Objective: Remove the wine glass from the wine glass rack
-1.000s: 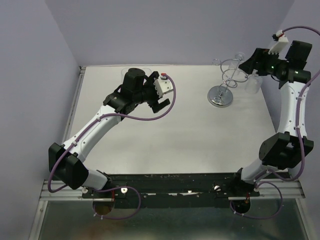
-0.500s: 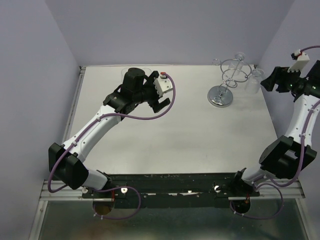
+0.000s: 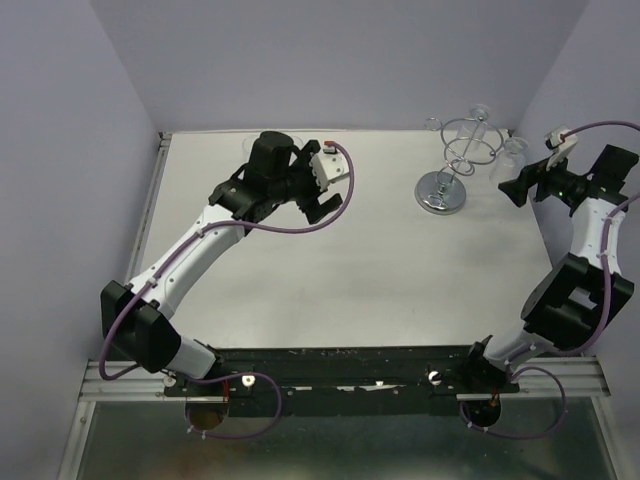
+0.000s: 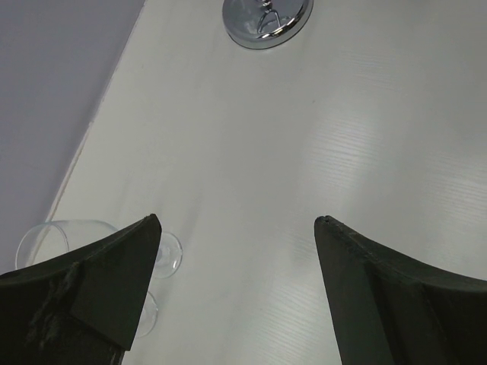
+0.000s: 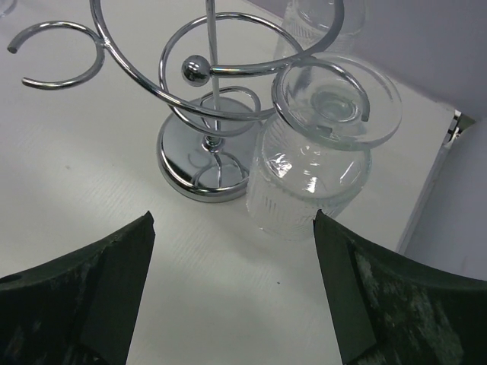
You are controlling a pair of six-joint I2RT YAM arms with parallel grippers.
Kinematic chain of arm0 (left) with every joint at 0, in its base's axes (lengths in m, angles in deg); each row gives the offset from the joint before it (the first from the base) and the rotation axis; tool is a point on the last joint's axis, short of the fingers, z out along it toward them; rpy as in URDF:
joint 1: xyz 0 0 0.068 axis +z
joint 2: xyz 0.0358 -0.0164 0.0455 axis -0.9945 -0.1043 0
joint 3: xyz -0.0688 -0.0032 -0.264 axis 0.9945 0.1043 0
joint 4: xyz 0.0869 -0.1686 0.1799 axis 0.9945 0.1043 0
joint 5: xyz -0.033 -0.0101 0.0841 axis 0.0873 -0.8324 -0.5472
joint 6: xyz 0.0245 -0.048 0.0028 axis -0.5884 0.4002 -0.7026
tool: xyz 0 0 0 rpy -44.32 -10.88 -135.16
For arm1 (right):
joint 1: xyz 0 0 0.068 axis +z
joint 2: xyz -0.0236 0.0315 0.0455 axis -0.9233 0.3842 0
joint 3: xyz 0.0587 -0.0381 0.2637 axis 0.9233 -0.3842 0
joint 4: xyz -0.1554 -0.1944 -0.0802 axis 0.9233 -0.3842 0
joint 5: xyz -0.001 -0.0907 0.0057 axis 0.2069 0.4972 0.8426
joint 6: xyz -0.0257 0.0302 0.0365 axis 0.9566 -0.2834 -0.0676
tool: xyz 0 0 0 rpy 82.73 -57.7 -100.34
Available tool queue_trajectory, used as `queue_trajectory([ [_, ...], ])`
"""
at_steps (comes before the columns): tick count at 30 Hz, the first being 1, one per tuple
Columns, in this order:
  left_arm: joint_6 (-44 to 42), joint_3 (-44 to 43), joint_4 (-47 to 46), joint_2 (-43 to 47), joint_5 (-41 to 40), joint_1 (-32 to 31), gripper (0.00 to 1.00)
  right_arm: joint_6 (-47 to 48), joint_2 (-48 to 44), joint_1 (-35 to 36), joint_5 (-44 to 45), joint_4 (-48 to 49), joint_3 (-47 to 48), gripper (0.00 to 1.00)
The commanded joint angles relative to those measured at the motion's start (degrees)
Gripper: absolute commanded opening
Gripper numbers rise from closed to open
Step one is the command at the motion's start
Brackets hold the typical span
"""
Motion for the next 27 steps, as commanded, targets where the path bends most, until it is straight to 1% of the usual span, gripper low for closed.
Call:
queue_trajectory([
  [1, 1.07, -4.67, 4.43, -3.03, 1.14, -0.31, 0.99, 4.12, 3.47, -0.63, -3.42, 7.19, 0.95, 0.92],
  [4, 1.86, -6.77, 5.32, -4.79, 0.78, -0.23, 0.99, 0.52, 4.87, -0.71, -2.98, 12.9, -0.63, 0.92],
  [7, 2.04, -8.44, 6.02, -6.11, 0.52, -0.23, 0.99, -2.91, 7.07, -0.63, -3.06, 16.6, -0.55, 0.91],
  [11, 1.77, -9.59, 6.72, -7.52, -0.36, -0.23, 0.99, -13.53, 9.7, -0.63, -2.71, 29.5, -1.6, 0.9],
  [13, 1.77, -9.94, 6.99, -8.05, -0.89, -0.31, 0.99, -16.7, 11.37, -0.1, -3.68, 33.47, -1.6, 0.9],
  [16, 1.86, -10.21, 7.16, -8.4, -1.76, -0.31, 0.99, -13.21, 13.13, 1.3, -4.56, 31.04, -0.64, 0.9],
  [17, 1.95, -10.21, 7.08, -8.49, -2.03, -0.4, 0.99, -14.07, 13.57, 1.48, -4.56, 31.64, -0.64, 0.89],
  [19, 2.21, -10.38, 6.73, -9.01, -2.29, -0.49, 0.99, -19.85, 14.37, 1.57, -3.95, 37.5, -1.69, 0.89],
  [20, 2.65, -10.56, 6.46, -9.36, -2.38, -0.66, 0.99, -20.84, 14.72, 1.75, -3.86, 38.84, -1.69, 0.89],
  [24, 2.22, -11.96, 6.2, -10.42, -3.52, -2.86, 0.99, -20.49, 16.39, 2.89, -3.94, 39.11, -0.47, 0.87],
  [27, 1.25, -12.32, 6.28, -10.77, -3.96, -4.18, 0.99, -21.29, 17.01, 3.24, -4.03, 39.38, 0.5, 0.81],
])
